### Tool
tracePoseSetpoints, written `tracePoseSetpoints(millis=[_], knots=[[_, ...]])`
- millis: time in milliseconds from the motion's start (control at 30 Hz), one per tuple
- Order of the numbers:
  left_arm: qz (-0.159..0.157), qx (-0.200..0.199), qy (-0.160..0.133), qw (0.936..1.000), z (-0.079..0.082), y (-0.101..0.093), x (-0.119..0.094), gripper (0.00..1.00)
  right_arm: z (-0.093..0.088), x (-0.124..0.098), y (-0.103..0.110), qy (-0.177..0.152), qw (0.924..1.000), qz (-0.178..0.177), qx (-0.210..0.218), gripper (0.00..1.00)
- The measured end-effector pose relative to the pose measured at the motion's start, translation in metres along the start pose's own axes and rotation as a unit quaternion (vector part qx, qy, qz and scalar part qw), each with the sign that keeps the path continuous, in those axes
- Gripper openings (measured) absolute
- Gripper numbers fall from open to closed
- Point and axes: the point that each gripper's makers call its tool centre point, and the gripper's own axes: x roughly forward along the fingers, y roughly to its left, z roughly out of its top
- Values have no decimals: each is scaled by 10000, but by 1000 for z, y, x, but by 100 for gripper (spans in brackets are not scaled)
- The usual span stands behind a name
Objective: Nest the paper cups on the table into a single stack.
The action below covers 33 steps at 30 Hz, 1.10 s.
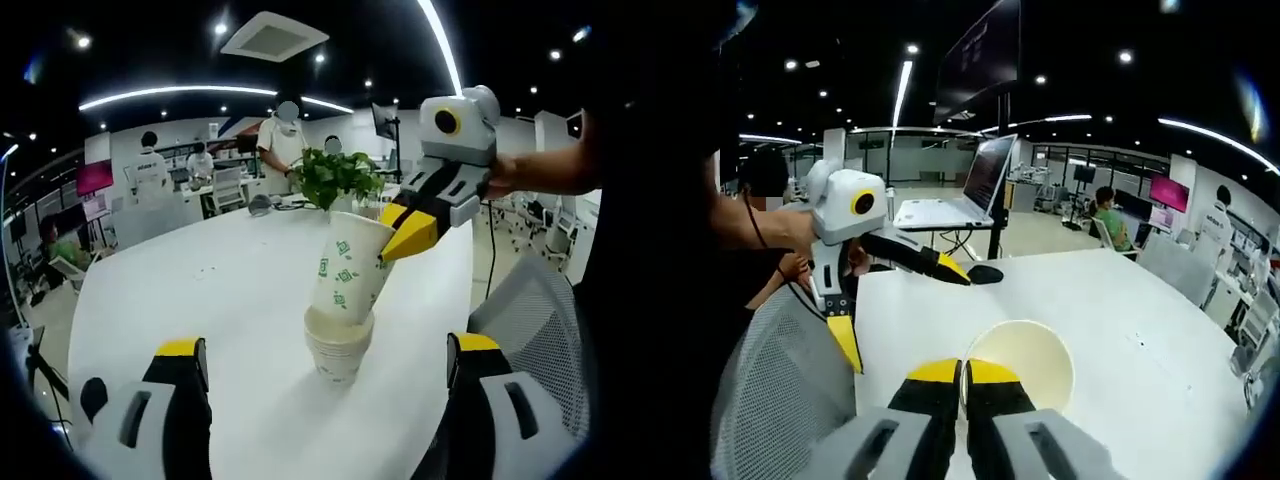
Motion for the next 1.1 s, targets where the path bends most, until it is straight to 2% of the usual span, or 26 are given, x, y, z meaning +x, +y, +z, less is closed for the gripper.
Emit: tracePoseSetpoints(millis=[233, 767, 1100], knots=[[-25, 24, 66, 10000, -4, -4, 0, 99, -14, 10, -2, 398, 9991, -25, -155, 0], [-60, 141, 348, 9993, -24, -11, 3, 97, -34, 35, -1, 800, 9964, 218, -193, 0], [-129, 217, 489, 9985, -34, -14, 6, 96, -43, 50, 0, 814, 9956, 378, 269, 1]])
